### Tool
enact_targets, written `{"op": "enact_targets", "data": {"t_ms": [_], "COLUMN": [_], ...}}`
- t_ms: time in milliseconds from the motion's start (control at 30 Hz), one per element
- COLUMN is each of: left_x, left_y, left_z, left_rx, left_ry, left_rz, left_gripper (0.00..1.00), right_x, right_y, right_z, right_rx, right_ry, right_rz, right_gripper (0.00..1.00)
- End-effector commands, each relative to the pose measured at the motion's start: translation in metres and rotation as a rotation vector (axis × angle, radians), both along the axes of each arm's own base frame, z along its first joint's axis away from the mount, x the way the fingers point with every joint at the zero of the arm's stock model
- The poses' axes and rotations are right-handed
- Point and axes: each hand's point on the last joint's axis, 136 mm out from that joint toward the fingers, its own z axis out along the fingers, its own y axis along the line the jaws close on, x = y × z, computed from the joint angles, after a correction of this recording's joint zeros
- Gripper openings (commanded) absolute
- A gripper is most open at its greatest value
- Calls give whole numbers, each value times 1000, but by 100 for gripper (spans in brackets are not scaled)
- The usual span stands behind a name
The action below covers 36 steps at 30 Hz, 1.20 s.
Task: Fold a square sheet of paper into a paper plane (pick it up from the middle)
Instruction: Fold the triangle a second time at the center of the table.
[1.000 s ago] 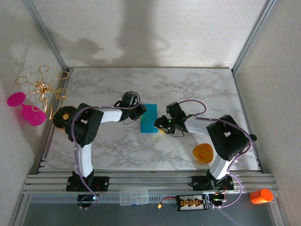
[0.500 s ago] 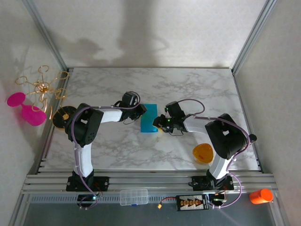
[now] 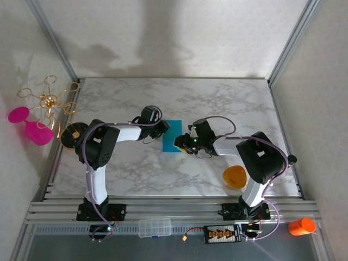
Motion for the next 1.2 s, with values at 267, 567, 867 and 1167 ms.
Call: {"op": "enact_targets", "data": {"t_ms": [267, 567, 867, 1167], "left_x": [-21, -21, -21, -18], "left_y": [11, 11, 11, 9], "left_z": [-28, -27, -27, -16], "left_rx": [65, 60, 56, 41], "left_ry": [91, 89, 87, 63], "left_rz": [8, 9, 9, 10], "left_gripper": [24, 24, 24, 23], "right_x": [24, 11, -6, -5], "right_y": [-4, -8, -16, -25], "right_z": [8, 2, -7, -17], "right_rx": [90, 113, 89, 7], "right_ry": [-56, 18, 118, 149], "right_rz": [-69, -68, -95, -132], "right_gripper": [43, 39, 24, 8]}}
